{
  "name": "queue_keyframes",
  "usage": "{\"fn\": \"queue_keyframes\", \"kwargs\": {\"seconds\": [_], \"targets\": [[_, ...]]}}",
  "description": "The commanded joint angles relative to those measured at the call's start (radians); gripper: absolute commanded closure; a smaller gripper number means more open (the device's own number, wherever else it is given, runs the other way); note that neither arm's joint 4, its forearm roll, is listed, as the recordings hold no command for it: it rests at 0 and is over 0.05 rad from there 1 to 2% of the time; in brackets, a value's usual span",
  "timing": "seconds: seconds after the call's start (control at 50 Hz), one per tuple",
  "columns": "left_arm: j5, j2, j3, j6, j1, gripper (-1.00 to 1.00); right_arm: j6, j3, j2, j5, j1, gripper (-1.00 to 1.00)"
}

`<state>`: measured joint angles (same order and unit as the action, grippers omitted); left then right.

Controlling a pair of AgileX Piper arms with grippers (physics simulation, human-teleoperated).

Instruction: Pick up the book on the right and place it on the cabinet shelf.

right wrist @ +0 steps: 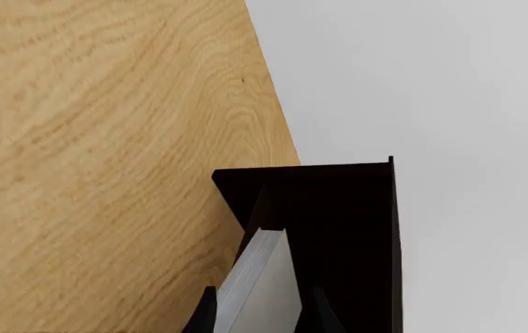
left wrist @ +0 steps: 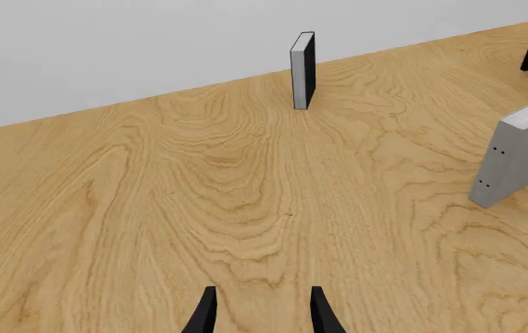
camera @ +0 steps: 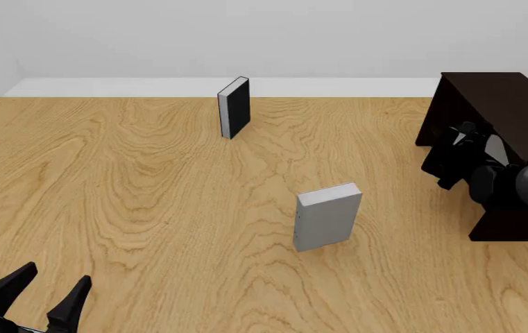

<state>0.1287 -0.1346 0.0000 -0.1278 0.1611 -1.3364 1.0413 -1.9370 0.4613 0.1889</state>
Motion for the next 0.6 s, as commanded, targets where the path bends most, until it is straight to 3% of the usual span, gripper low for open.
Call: {"fn": "queue_keyframes", "kwargs": {"seconds": [0.02,0.6], "targets": [[0.017,0.025,0.000,0.000,0.008,-1.00,-0.001,-0.010,0.001,-0.005,0.060,-1.00],[0.006,0.012,0.000,0.002,0.013,-1.00,-0.005,-0.024,-0.001,-0.027,0.110,-1.00]]}}
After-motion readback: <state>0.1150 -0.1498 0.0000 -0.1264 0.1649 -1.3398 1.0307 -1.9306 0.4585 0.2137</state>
